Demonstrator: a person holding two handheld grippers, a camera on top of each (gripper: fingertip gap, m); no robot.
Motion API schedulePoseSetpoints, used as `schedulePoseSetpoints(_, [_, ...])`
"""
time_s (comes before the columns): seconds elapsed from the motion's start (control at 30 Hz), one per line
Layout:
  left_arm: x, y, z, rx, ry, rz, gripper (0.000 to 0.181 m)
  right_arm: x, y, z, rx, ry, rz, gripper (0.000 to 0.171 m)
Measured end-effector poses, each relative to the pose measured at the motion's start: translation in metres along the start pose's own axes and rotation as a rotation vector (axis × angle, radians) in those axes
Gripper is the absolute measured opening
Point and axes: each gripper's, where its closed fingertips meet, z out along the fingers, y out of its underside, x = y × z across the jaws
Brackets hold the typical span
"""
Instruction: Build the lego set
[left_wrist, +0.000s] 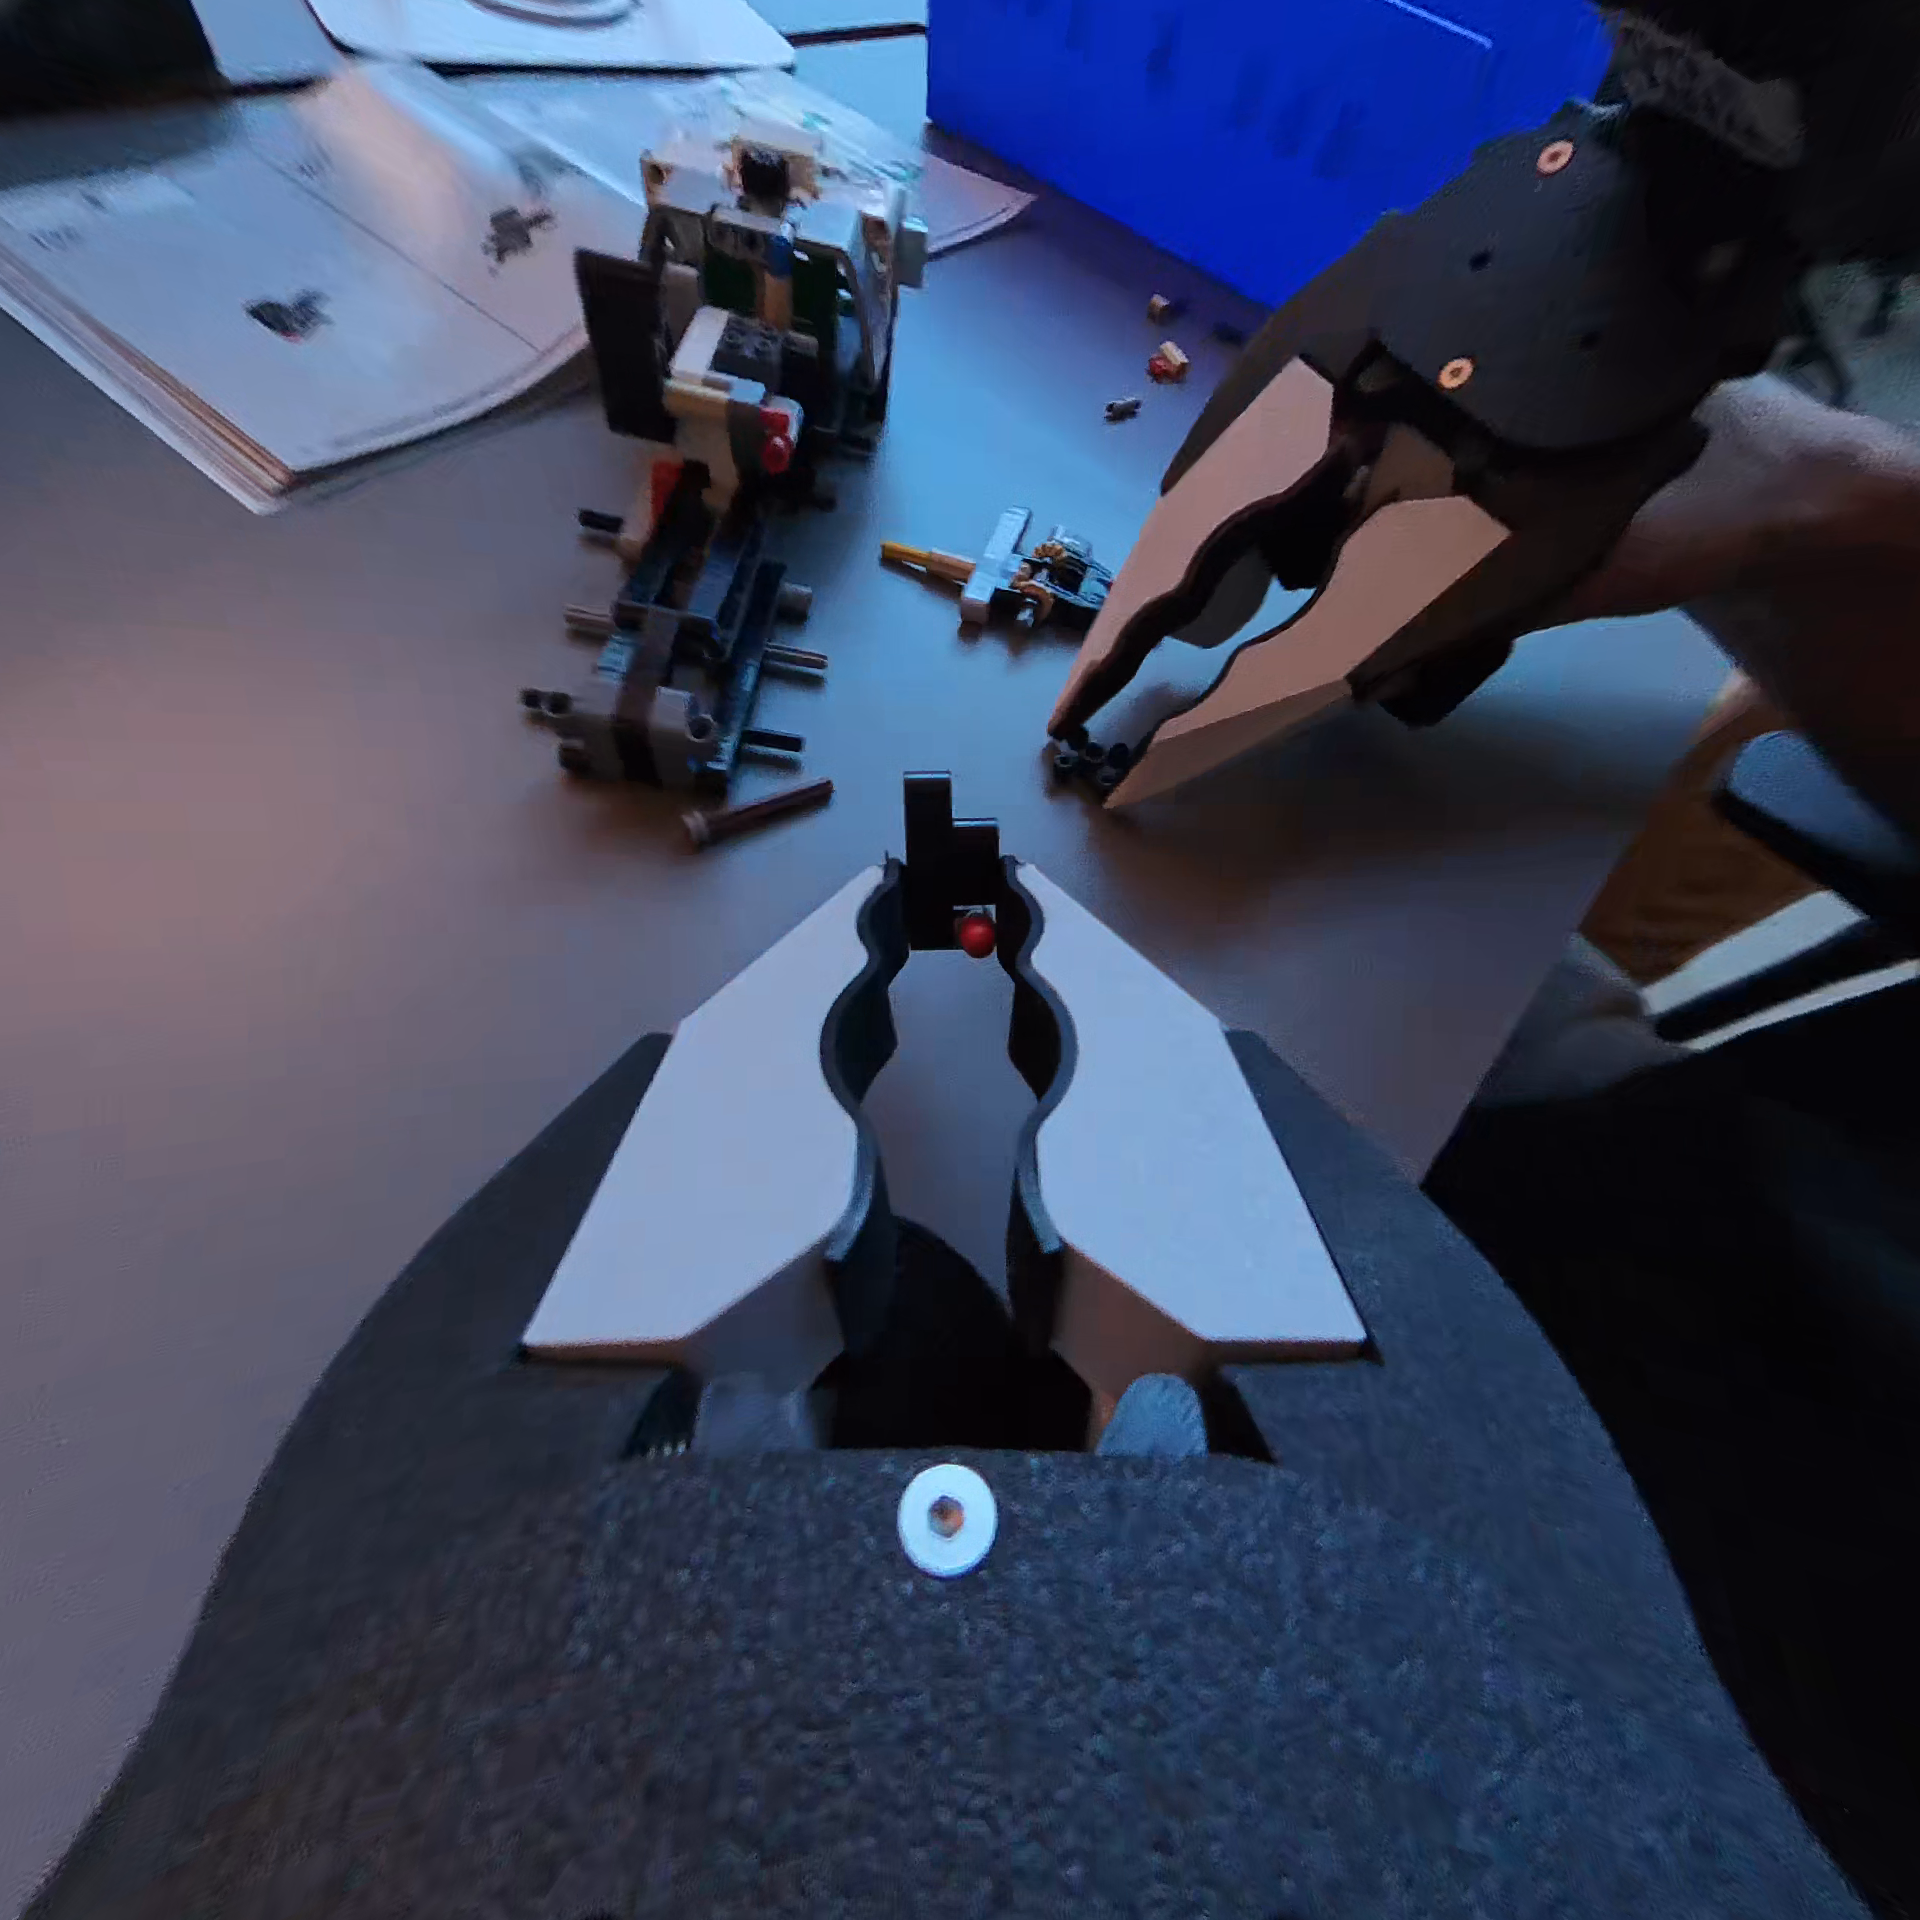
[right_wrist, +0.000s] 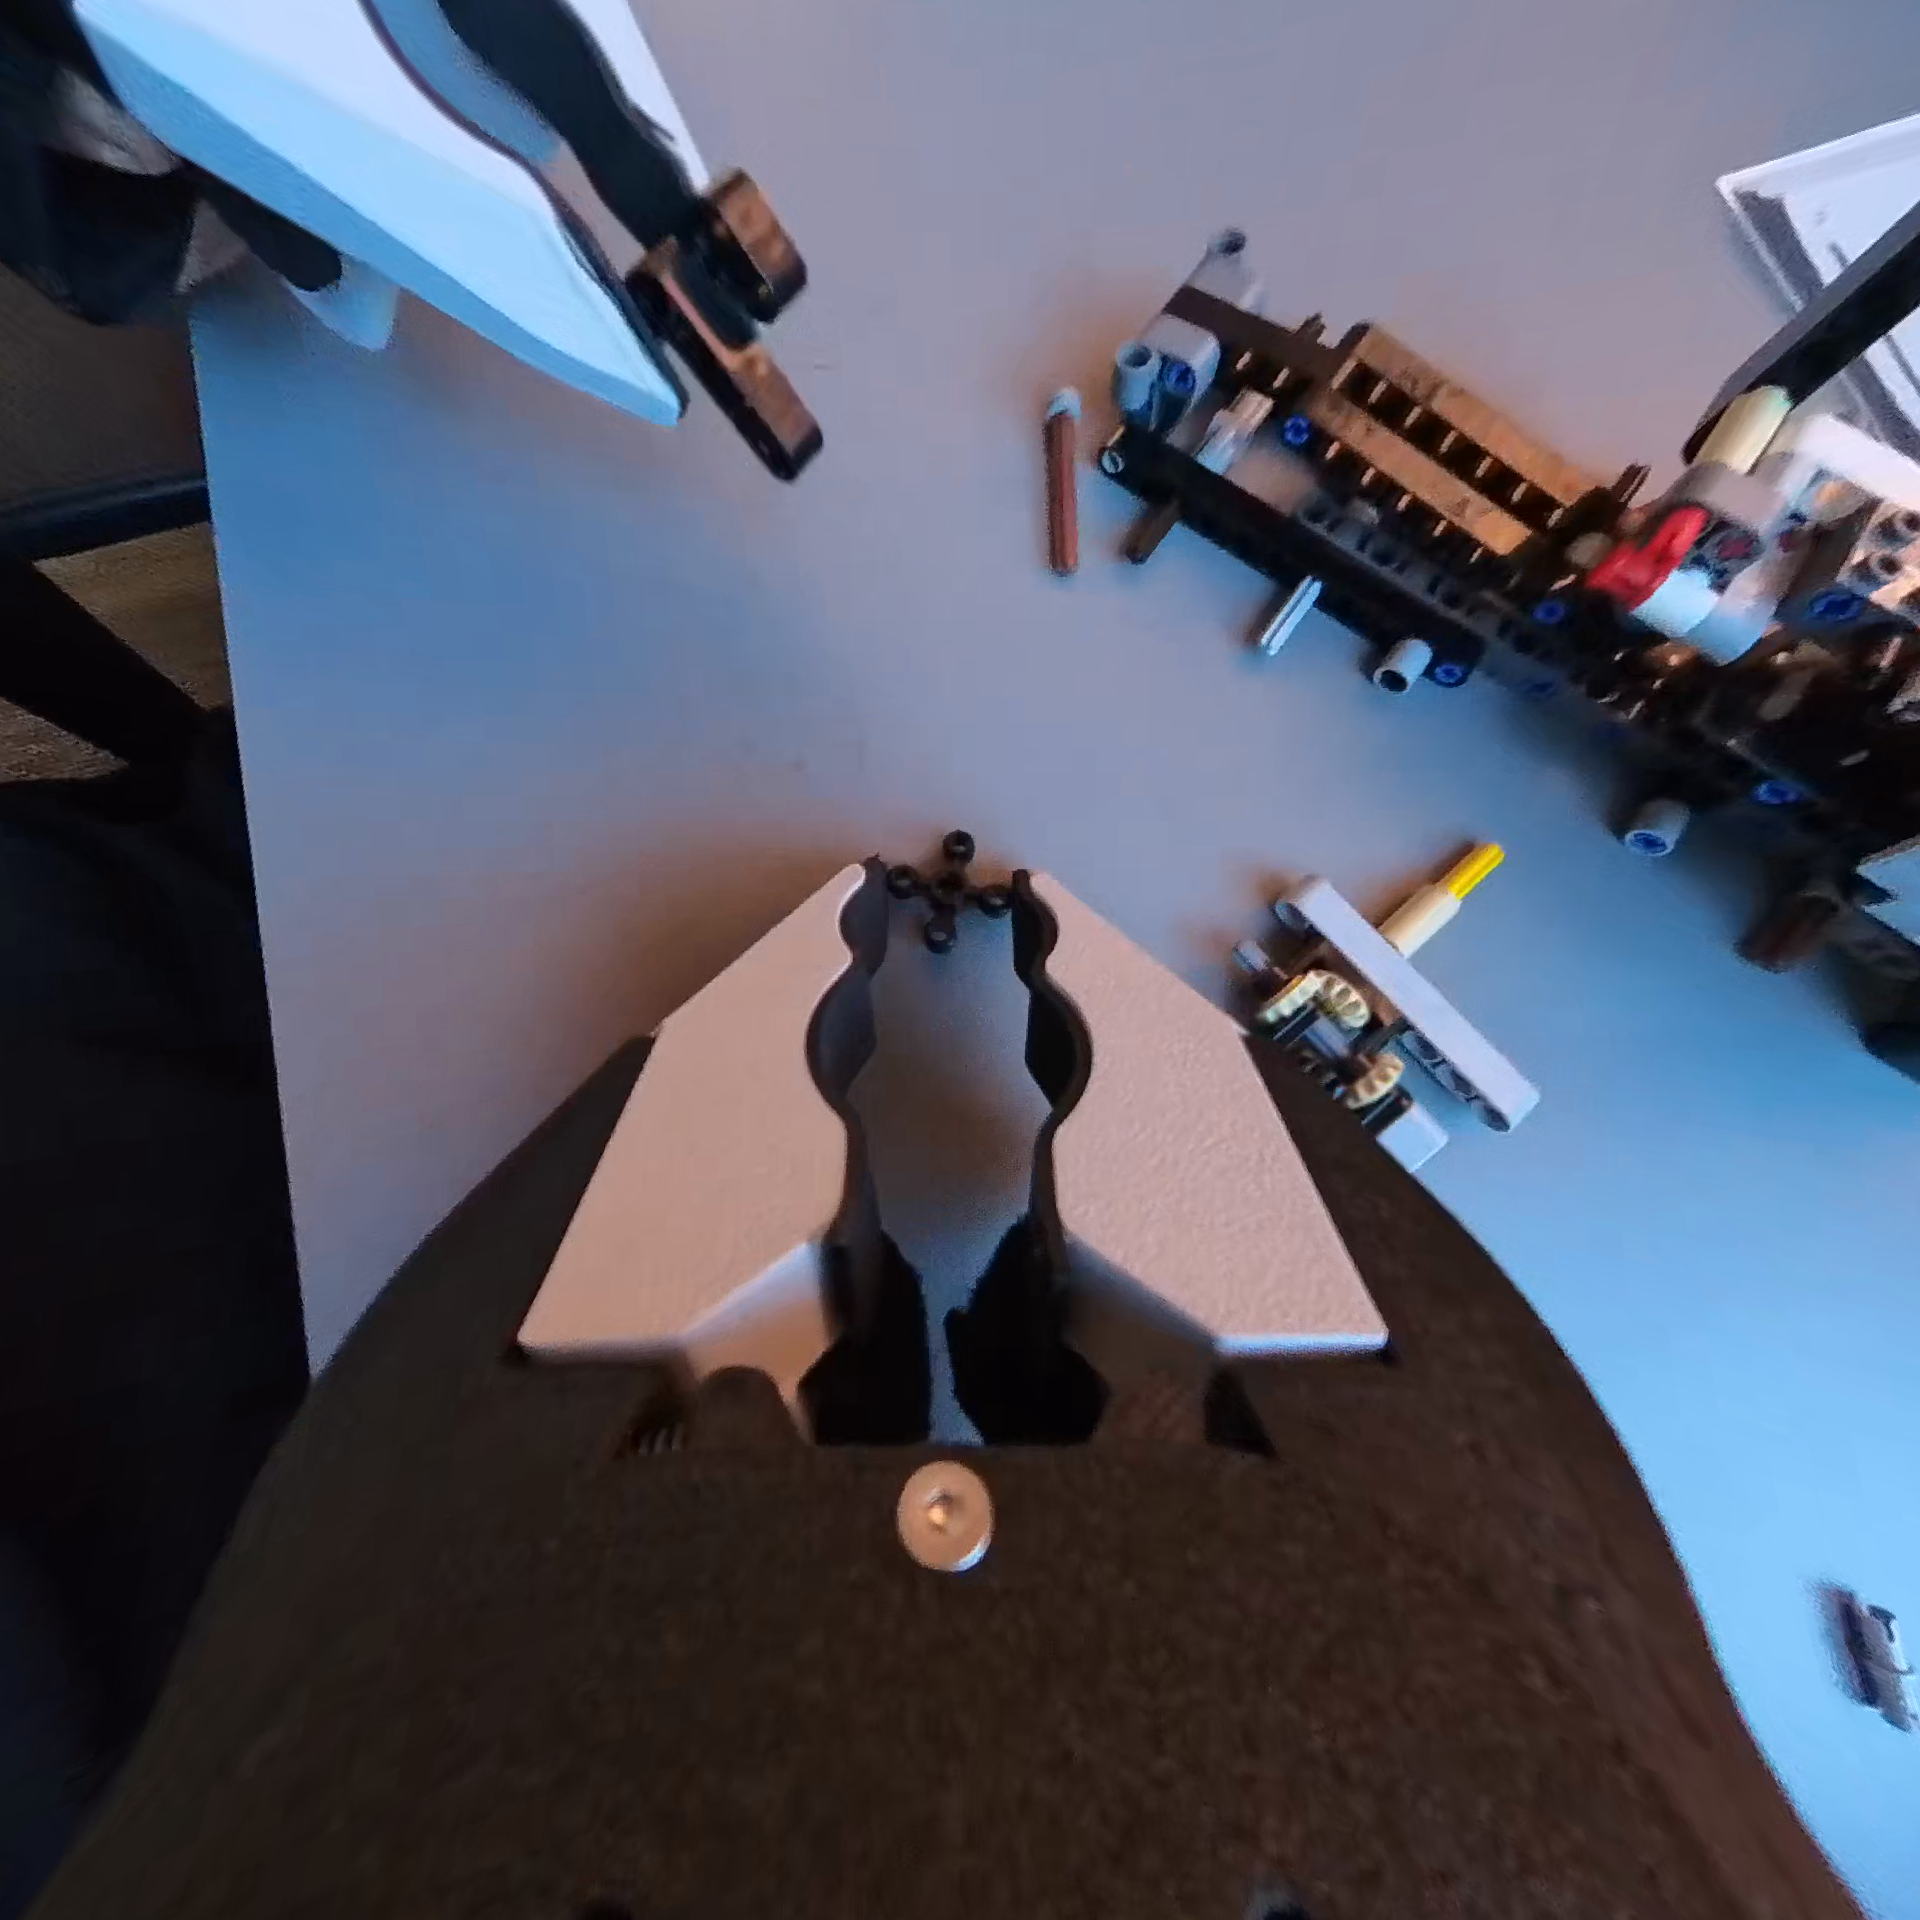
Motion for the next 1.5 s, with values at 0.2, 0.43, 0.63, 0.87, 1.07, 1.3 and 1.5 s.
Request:
schedulePoseSetpoints(0.2, [-0.017, -0.001, -0.016, 0.017, -0.15, 0.197, 0.014, -0.002, -0.046, -0.001, 0.145, -0.04, 0.022, 0.029])
schedulePoseSetpoints(0.43, [-0.036, 0.004, -0.028, -0.006, -0.355, 0.581, 0.014, 0.007, -0.065, 0.051, 0.025, -0.054, -0.033, 0.02])
schedulePoseSetpoints(0.63, [-0.039, 0.009, -0.037, 0.029, -0.386, 0.644, 0.014, 0.012, -0.068, 0.065, -0.088, -0.049, -0.143, 0.014])
schedulePoseSetpoints(0.87, [-0.046, 0.005, -0.043, 0.057, -0.49, 0.829, 0.014, 0.01, -0.068, 0.067, -0.122, -0.123, -0.09, 0.003])
schedulePoseSetpoints(1.07, [-0.045, 0.01, -0.035, 0.022, -0.518, 0.884, 0.014, -0.018, -0.15, 0.022, 0.431, -0.313, 0.235, 0.002])
schedulePoseSetpoints(1.3, [-0.033, -0.004, -0.033, 0.04, -0.569, 0.933, 0.014, -0.035, -0.164, 0.007, 0.725, -0.397, 0.436, 0.002])
schedulePoseSetpoints(1.5, [-0.025, -0.016, -0.036, 0.016, -0.625, 1.008, 0.014, -0.042, -0.161, 0.011, 0.745, -0.293, 0.347, 0.002])
